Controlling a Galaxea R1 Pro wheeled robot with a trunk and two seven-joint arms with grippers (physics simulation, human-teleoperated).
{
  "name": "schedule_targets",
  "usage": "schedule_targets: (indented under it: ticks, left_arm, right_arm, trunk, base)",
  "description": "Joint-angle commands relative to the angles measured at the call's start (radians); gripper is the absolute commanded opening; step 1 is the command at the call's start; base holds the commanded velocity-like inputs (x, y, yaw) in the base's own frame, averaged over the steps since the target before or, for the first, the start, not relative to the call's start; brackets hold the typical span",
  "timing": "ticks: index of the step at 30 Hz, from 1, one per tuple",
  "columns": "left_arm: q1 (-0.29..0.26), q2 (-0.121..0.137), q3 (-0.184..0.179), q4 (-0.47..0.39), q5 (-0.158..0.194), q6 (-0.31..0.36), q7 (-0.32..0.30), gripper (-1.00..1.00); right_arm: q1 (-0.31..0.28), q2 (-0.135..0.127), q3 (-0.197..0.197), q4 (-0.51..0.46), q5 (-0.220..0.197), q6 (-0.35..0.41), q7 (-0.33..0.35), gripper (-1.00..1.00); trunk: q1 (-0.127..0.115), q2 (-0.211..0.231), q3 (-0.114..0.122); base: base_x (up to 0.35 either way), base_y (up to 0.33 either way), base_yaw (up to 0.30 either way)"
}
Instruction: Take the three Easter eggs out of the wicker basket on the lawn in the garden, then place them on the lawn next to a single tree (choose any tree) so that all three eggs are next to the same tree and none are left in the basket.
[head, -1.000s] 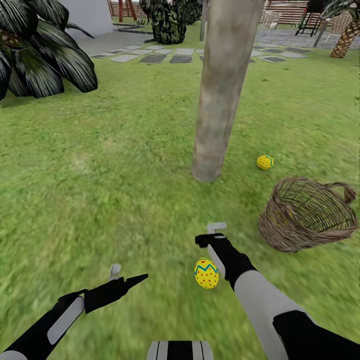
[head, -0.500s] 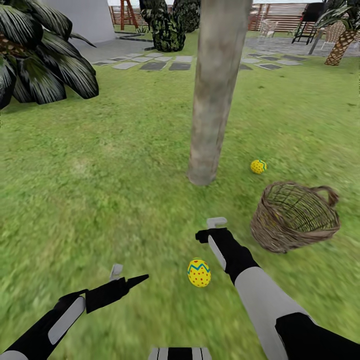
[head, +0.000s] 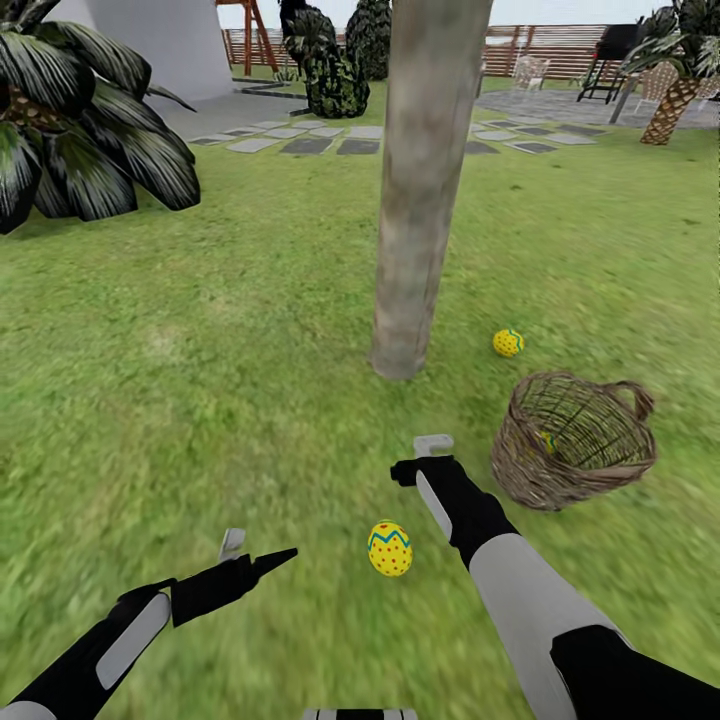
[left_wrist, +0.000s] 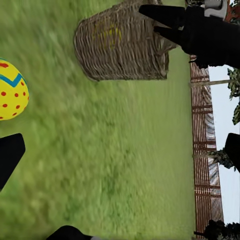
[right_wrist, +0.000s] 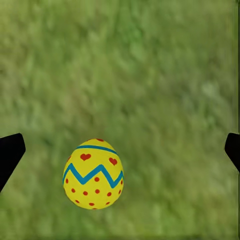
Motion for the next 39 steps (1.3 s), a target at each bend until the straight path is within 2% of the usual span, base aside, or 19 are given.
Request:
schedule_targets:
  ticks: [1, 7, 15, 24, 33, 39]
  left_arm:
    - [0.000, 0.000, 0.000, 0.000, 0.000, 0.000, 0.000, 1.00]
    - [0.000, -0.003, 0.000, 0.000, -0.001, 0.000, 0.002, 1.00]
    - [0.001, -0.006, -0.001, 0.000, -0.001, 0.000, 0.050, 1.00]
    - [0.000, -0.006, -0.003, 0.000, -0.005, 0.000, 0.055, 1.00]
    - [0.000, -0.007, -0.001, 0.000, -0.004, 0.000, 0.056, 1.00]
    - [0.000, -0.007, -0.004, -0.001, -0.004, 0.001, 0.102, 1.00]
  right_arm:
    - [0.000, 0.000, 0.000, 0.000, 0.000, 0.000, 0.000, 1.00]
    - [0.000, 0.000, 0.000, -0.001, -0.002, 0.002, 0.002, 1.00]
    - [0.000, 0.000, 0.001, -0.002, -0.003, 0.023, 0.003, 1.00]
    - [0.000, 0.000, 0.001, -0.002, -0.009, 0.029, 0.004, 1.00]
    - [0.000, 0.000, 0.000, -0.002, -0.012, 0.030, 0.005, 1.00]
    - [0.000, 0.000, 0.000, -0.002, -0.012, 0.030, 0.004, 1.00]
  trunk:
    - [-0.004, 0.007, 0.005]
    - [-0.027, 0.049, 0.033]
    - [-0.058, 0.105, 0.072]
    - [-0.092, 0.168, 0.114]
    - [-0.127, 0.231, 0.157]
    - [-0.150, 0.273, 0.186]
  base:
    - [0.000, 0.000, 0.000]
    - [0.000, 0.000, 0.000]
    - [-0.001, -0.001, 0.000]
    - [-0.185, -0.155, 0.000]
    - [-0.024, -0.020, 0.000]
    - [-0.110, -0.097, 0.000]
